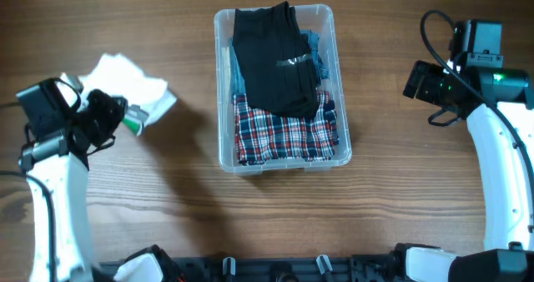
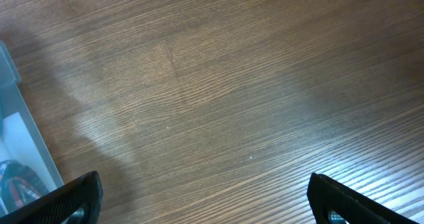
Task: Pack container
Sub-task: 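Carry the white t-shirt with the left gripper into the bin's lower half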
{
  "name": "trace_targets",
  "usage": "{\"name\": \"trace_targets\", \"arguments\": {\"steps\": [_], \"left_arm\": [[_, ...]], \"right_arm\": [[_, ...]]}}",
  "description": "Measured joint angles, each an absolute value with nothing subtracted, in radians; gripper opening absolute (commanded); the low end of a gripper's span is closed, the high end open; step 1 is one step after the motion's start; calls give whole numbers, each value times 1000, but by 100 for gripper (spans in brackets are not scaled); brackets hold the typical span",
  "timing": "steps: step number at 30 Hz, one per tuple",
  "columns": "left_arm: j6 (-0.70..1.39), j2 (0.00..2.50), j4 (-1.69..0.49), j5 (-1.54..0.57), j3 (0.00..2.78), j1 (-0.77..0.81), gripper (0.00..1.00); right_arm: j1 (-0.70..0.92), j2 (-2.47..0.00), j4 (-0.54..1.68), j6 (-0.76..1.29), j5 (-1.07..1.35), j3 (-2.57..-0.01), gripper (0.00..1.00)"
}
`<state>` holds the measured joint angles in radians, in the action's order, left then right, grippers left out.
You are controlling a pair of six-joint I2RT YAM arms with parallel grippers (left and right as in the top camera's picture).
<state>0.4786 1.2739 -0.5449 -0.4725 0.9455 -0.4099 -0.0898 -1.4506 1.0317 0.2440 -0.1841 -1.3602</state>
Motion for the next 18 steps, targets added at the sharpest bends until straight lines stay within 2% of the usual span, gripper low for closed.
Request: {"name": "trace_targets", "arguments": {"steps": [3, 9, 18], "left_arm": [[475, 1191, -546, -530, 968, -329, 4], [490, 1098, -488, -577, 983, -31, 4], [552, 1163, -440, -440, 983, 363, 4]], "right_arm": [[-90, -1451, 1031, 244, -184, -1360, 100], [-90, -1451, 1032, 244, -184, -1360, 100], [-90, -1451, 1032, 244, -184, -1360, 100]]}}
